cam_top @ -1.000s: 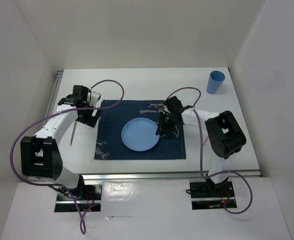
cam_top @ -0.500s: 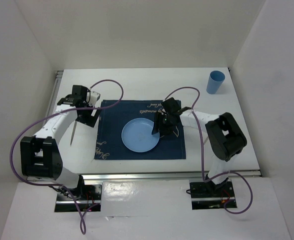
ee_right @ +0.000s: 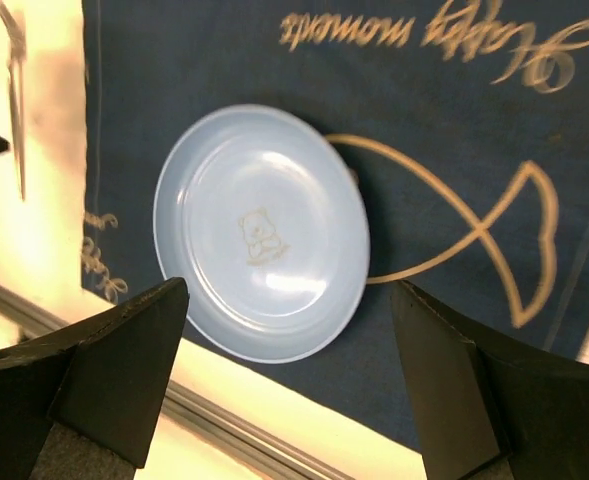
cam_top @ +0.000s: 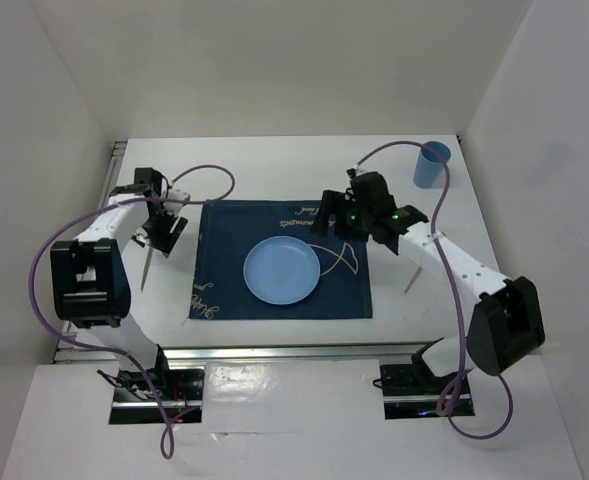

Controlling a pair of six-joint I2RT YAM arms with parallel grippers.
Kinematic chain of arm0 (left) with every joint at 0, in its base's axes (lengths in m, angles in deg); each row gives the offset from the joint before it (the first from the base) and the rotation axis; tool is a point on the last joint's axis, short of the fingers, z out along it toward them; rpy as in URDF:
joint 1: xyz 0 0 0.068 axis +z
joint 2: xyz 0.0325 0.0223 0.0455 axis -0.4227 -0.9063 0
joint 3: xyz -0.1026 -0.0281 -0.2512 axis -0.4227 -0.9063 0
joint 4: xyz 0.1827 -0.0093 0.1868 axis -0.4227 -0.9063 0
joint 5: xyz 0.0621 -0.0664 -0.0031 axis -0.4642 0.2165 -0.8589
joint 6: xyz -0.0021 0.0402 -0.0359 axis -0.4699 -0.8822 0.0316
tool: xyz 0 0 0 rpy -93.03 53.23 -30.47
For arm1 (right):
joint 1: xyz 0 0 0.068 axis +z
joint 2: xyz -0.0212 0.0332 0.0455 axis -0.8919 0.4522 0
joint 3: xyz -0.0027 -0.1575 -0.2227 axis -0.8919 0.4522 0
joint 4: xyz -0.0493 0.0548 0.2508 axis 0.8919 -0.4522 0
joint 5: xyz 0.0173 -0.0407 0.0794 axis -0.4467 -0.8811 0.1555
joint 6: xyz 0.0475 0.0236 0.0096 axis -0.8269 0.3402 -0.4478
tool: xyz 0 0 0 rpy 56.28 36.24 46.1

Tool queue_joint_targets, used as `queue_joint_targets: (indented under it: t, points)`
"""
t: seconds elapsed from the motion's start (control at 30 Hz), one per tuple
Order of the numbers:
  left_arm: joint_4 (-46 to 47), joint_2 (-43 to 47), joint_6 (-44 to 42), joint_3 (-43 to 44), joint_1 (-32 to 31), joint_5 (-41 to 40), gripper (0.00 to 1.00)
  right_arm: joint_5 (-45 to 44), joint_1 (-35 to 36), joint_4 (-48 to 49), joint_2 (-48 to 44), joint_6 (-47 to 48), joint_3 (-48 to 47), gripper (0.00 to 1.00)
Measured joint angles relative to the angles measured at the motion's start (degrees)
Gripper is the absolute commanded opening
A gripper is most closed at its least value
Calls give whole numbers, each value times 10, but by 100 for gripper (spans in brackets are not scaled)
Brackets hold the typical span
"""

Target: Set the dinner table for one person

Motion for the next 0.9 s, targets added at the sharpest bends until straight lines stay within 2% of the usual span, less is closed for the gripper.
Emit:
queue_joint_targets:
  t: [0.07, 0.13, 0.2, 0.37, 0.57, 0.73, 0.83, 0.9]
  points:
    - [-9, -35, 1, 27, 15, 7, 76, 3, -21, -10, -18, -3, -2, 90]
    - [-15, -53, 1, 42, 24, 10, 82, 5, -56, -35, -24, -14, -3, 90]
    - [-17, -54, 2, 43, 26, 12, 83, 3, -102, -71, -23, -24, -3, 90]
    - [0, -42, 3, 6, 28, 18, 86, -30, -238, -147, -16, -29, 12, 91]
    - [7, -25, 4, -33, 38, 39, 86, -57, -359, -173, -1, -28, 37, 91]
    - [17, -24, 5, -32, 39, 57, 87, -77, -403, -169, 90, -22, 37, 91]
    - [18, -24, 5, -31, 40, 68, 87, -81, -403, -167, 151, -15, 37, 87]
    - [17, -24, 5, -30, 42, 72, 87, -87, -403, -175, 170, -12, 30, 81]
